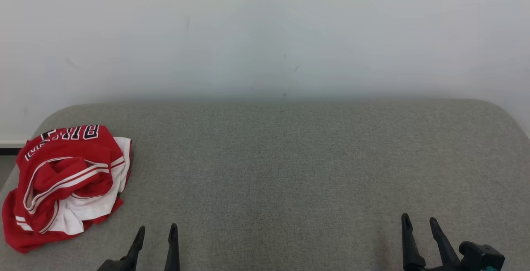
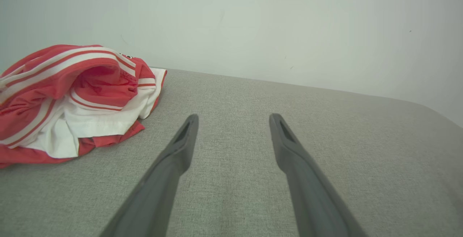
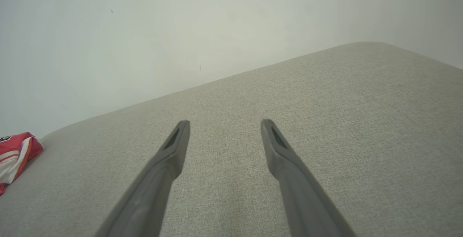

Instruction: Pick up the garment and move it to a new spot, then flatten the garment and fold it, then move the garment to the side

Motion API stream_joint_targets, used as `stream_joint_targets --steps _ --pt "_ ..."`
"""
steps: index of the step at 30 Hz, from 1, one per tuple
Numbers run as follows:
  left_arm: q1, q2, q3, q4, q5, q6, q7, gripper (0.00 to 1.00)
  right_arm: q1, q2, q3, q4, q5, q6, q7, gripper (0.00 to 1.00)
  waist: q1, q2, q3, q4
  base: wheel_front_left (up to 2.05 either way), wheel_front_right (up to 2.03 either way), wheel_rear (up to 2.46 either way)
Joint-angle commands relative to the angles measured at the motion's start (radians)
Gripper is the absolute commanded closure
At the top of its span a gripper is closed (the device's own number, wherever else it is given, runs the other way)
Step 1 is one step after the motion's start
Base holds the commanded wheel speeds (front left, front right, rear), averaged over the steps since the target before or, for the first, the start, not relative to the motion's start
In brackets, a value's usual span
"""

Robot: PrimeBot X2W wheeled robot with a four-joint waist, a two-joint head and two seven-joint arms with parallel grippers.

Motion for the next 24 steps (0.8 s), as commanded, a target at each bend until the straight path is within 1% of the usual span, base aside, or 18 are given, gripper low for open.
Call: stream_joint_targets --steps 1,16,24 --pt "0.012 -0.001 0.003 -0.003 0.010 0.004 -0.009 0.00 0.005 -0.002 0.001 -0.007 -0.018 -0.002 -0.007 0.00 0.0000 0.0000 -0.001 0.000 0.00 0.00 0.00" --pt "0.030 -0.018 0.038 0.009 0.084 -0.018 -0.038 0.00 0.022 -0.002 0.008 -0.011 -0.134 -0.002 -0.021 0.00 0.0000 0.0000 -0.015 0.007 0.00 0.00 0.00" --pt "0.035 -0.026 0.041 0.017 0.140 -0.019 -0.054 0.00 0.024 -0.002 0.013 -0.001 -0.188 -0.002 -0.035 0.00 0.0000 0.0000 -0.015 0.005 0.00 0.00 0.00"
